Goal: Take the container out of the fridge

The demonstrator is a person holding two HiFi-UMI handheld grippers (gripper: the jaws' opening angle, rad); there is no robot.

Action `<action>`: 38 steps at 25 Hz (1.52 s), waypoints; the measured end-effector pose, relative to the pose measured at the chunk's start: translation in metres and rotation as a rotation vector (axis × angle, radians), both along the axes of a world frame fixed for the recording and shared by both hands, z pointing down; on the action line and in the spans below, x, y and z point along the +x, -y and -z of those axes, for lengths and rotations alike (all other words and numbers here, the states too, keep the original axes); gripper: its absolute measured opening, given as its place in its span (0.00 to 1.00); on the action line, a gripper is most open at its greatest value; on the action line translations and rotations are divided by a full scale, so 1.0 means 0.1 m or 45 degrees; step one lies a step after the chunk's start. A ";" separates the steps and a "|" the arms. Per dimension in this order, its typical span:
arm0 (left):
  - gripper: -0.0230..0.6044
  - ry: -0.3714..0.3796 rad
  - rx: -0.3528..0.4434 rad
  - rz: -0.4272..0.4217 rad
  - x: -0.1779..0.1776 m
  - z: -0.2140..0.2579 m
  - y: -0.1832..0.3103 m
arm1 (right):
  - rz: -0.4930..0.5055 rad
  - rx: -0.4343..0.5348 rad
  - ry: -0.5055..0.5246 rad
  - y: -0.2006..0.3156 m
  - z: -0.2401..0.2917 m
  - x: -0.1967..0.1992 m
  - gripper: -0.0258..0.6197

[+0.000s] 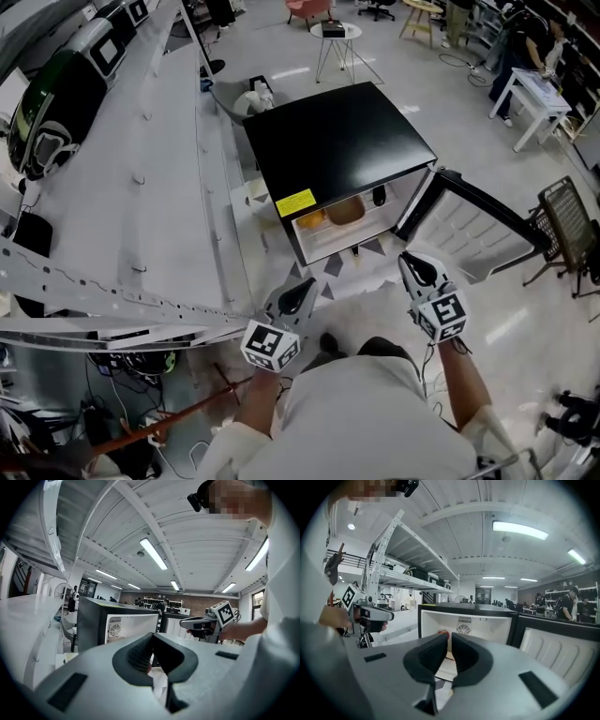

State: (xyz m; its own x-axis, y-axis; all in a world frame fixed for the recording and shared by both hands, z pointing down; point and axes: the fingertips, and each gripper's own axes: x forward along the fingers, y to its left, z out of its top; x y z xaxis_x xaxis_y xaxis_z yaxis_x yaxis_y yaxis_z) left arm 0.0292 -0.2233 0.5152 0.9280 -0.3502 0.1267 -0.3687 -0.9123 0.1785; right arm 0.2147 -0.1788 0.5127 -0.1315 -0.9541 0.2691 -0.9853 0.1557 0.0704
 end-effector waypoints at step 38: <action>0.04 -0.009 -0.098 0.422 0.07 -0.14 0.02 | 0.578 -0.163 -0.950 1.39 -1.41 -0.18 0.52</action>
